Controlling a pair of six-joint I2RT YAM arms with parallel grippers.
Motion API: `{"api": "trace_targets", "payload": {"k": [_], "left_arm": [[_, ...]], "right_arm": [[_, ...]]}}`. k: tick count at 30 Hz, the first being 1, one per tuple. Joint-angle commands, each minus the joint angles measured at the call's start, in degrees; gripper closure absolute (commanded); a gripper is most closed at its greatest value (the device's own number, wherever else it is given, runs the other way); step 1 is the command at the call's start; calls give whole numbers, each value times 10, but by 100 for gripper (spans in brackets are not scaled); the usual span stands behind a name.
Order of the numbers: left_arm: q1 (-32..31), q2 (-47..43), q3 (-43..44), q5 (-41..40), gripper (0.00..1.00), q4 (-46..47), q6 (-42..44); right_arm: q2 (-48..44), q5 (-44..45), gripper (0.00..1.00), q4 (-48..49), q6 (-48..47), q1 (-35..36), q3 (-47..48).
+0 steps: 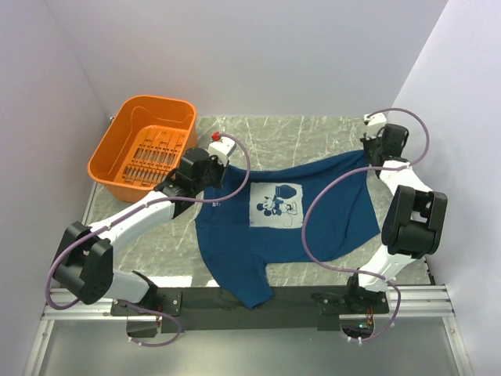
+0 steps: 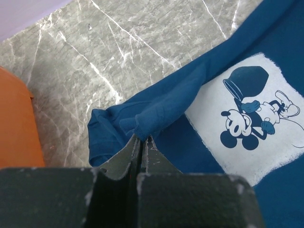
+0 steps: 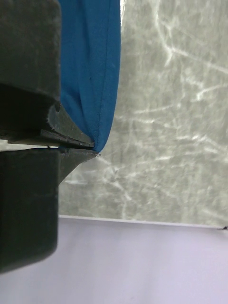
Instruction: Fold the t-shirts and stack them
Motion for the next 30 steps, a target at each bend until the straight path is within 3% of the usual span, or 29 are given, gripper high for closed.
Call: {"api": "trace_targets", "payload": {"k": [1,18,30], "left_arm": [[-2,-10,22,-6,100,0,13],[-3,-10,27,-12,100,-3,11],[-3,-20,16,-57,100,8,18]], "right_arm": [[-8,38,98,26,-22,23,13],[31,205,99,114,-115,26,2],[24,176,99,116,-123,45,-18]]}}
